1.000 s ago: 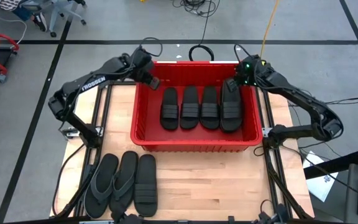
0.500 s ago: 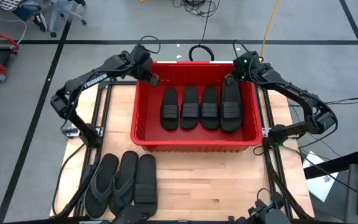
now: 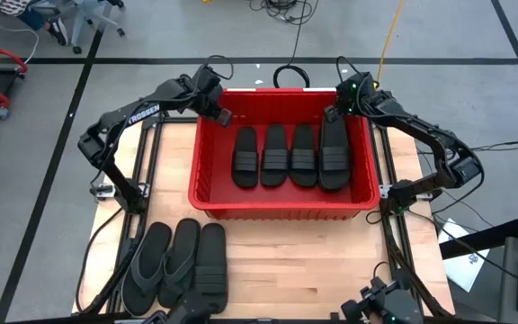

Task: Pick and place slides into bin
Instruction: Adjust the red container, then put the black slide into the red container

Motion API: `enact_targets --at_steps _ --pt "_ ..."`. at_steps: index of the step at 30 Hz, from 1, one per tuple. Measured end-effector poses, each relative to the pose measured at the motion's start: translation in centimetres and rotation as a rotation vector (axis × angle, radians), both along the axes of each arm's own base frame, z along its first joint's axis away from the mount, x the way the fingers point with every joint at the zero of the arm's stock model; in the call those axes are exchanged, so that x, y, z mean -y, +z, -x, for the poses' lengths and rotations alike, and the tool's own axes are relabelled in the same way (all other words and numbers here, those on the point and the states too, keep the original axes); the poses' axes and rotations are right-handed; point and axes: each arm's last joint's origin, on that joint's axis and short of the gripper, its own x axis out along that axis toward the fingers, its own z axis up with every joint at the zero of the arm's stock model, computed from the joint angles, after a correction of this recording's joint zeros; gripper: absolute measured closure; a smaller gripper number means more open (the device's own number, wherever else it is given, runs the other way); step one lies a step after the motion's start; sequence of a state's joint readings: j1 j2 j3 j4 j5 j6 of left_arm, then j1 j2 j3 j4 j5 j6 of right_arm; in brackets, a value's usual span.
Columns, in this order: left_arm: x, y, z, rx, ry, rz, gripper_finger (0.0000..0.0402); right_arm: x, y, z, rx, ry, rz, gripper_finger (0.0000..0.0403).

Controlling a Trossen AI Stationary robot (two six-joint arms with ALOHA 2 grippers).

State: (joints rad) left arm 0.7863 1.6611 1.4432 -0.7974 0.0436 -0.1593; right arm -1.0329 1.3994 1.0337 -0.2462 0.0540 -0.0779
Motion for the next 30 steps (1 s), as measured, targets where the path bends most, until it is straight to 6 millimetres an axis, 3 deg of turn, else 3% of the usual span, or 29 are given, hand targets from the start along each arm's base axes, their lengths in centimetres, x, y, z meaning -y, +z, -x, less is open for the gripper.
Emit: enact_targets --at_steps 12,21,24,30 --pt "-0.5 0.0 0.3 0.012 0.000 -0.007 0.0401 0.4 -0.1 0.2 0.022 0.043 0.006 0.0403" --pt "0.1 0.4 0.2 0.049 -0.119 0.014 0.0401 -0.5 0.8 0.2 0.069 0.090 -0.021 0.0403" --pt "0.9 1.8 0.3 0.093 -0.191 -0.017 0.0401 -1.4 2.4 0.6 0.126 0.137 0.020 0.0403" --pt "4.0 6.7 1.2 0.210 -0.331 -0.180 0.0401 -4.3 6.3 1.6 0.219 0.203 0.148 0.0403"
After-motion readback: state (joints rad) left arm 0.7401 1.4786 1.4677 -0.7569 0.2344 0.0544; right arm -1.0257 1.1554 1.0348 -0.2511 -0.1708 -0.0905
